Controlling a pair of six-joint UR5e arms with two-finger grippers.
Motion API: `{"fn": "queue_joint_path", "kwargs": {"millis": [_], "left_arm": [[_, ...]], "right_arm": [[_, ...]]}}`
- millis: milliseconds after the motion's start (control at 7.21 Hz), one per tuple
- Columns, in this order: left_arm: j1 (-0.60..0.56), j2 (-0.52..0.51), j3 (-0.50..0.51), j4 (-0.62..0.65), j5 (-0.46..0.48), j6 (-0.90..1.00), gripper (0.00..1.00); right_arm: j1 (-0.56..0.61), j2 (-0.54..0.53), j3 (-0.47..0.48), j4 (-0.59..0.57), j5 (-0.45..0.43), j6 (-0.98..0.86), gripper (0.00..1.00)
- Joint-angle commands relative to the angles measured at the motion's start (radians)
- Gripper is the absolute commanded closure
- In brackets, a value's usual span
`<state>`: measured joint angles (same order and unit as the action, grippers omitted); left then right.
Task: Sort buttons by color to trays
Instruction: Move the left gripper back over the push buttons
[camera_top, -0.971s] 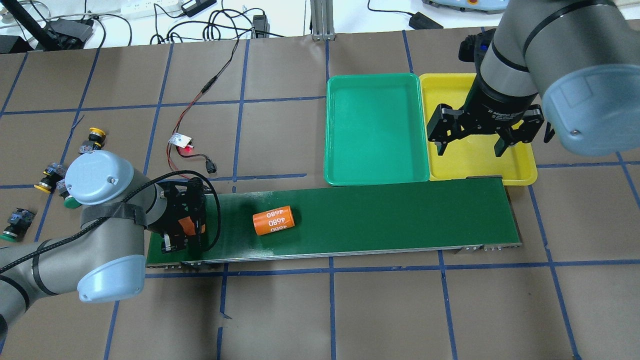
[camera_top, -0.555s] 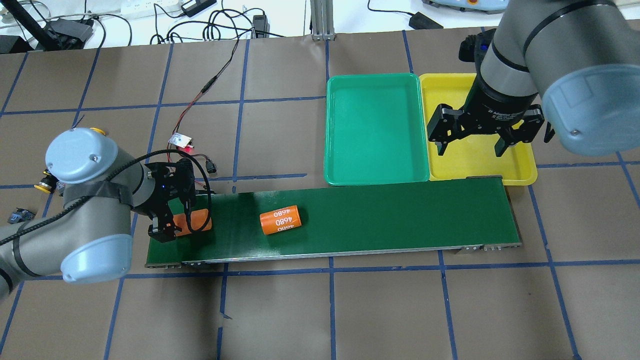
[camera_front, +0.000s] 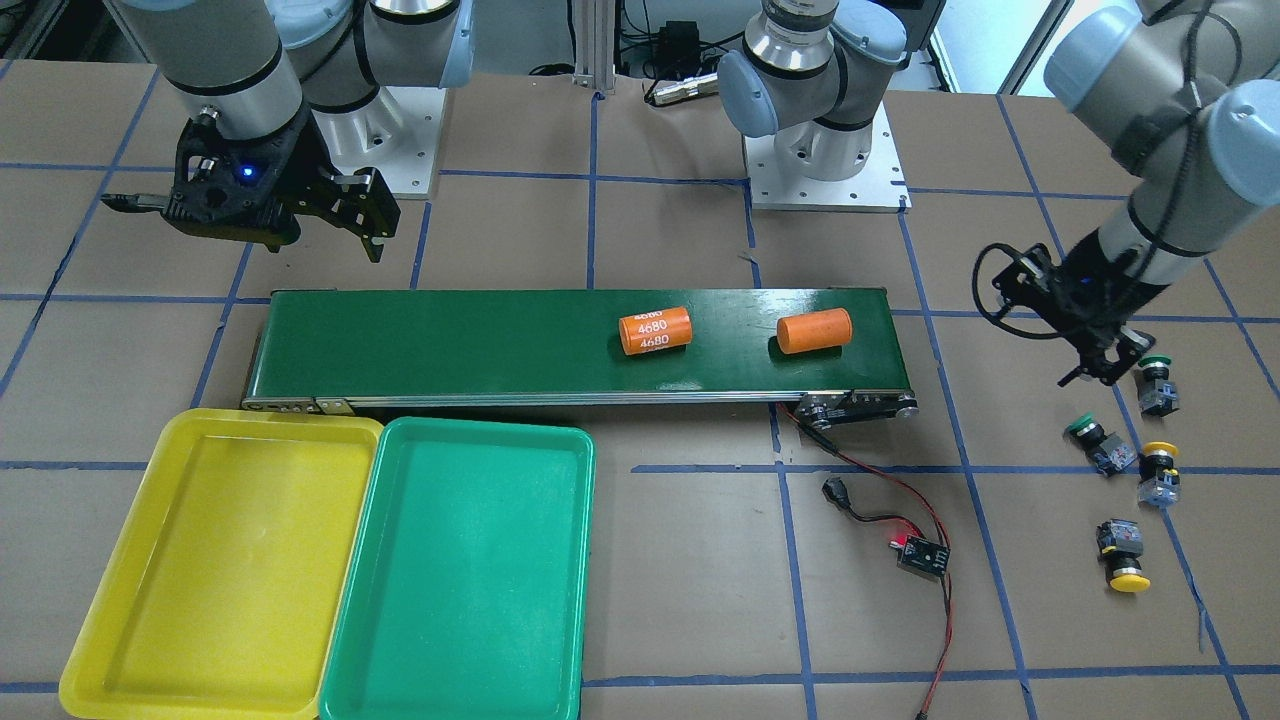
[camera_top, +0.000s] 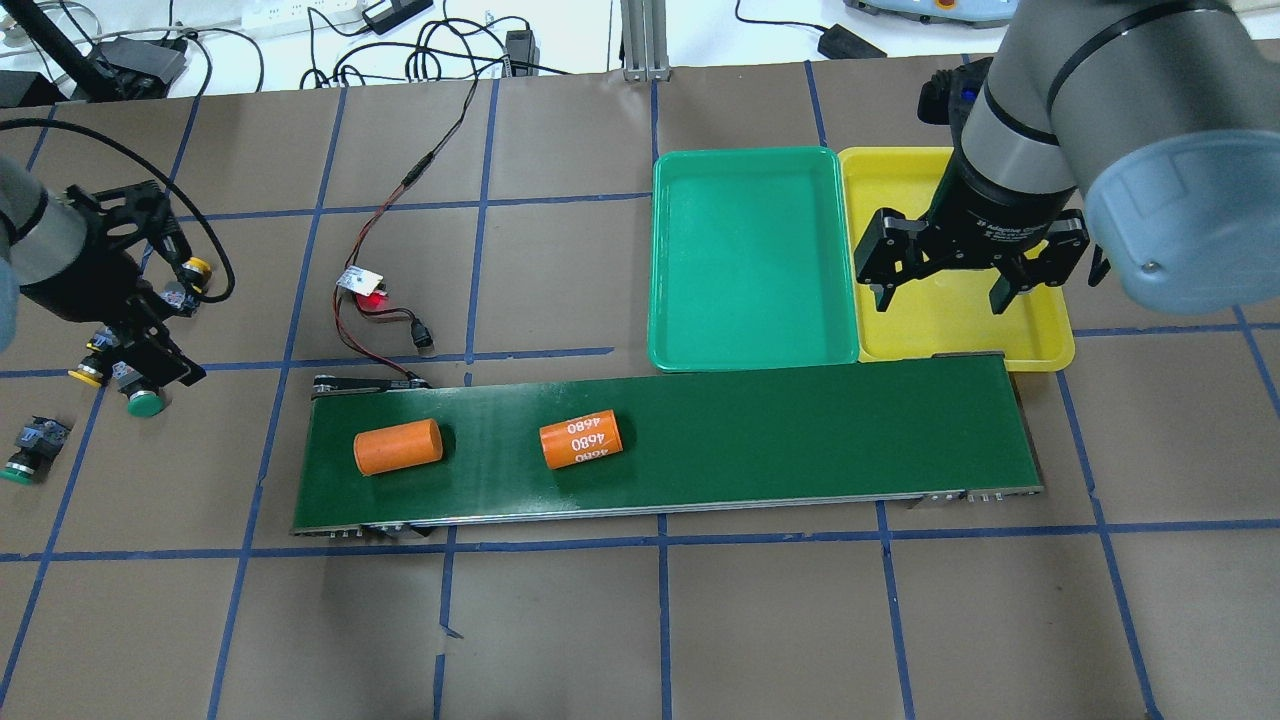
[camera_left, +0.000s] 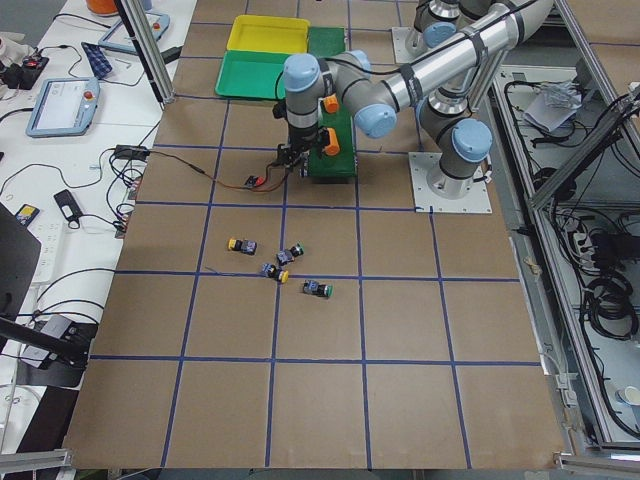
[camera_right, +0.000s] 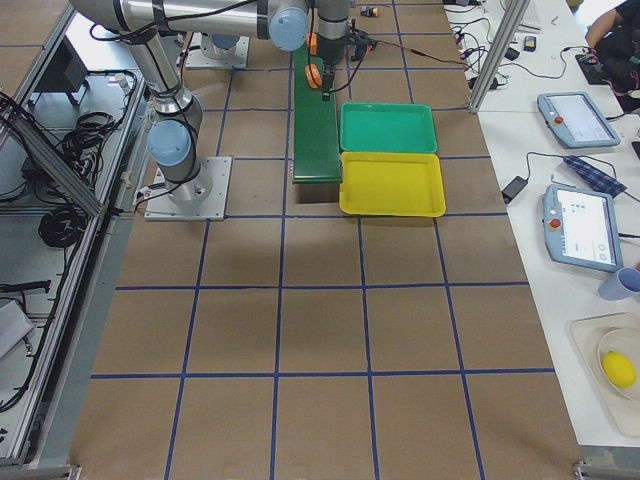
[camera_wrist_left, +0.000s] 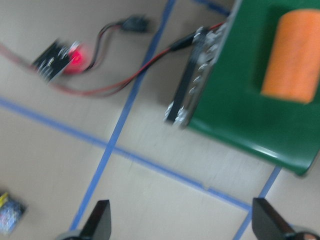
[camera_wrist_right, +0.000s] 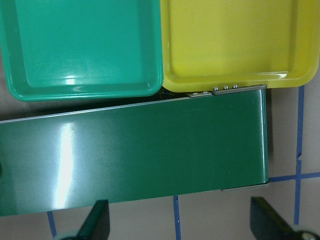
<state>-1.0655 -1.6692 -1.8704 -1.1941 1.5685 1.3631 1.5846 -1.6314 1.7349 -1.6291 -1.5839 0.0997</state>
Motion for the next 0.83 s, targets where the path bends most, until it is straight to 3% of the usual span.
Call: {"fn": "queue_joint_path", "kwargs": {"millis": [0,277,416,694], "left_arm": [[0.059,-0.212,0.077,0.219,-0.007,-0.242,0.00],[0.058,-0.407,0.320,0.219,-0.002,-0.470,0.00],[0.059,-0.493,0.371,0.220,-0.005,-0.590,0.00],[0.058,-0.569,0.393,0.246,-0.007,-0.653,0.00]], "right_arm": [[0.000,-0.001,0.000,0.000,0.002,0.000,0.00],[0.000,-0.001,0.000,0.002,-0.001,0.000,0.00],[0.000,-0.001,0.000,0.000,0.001,0.002,0.00],[0.000,-0.001,0.000,0.000,0.002,0.002,0.00]]}}
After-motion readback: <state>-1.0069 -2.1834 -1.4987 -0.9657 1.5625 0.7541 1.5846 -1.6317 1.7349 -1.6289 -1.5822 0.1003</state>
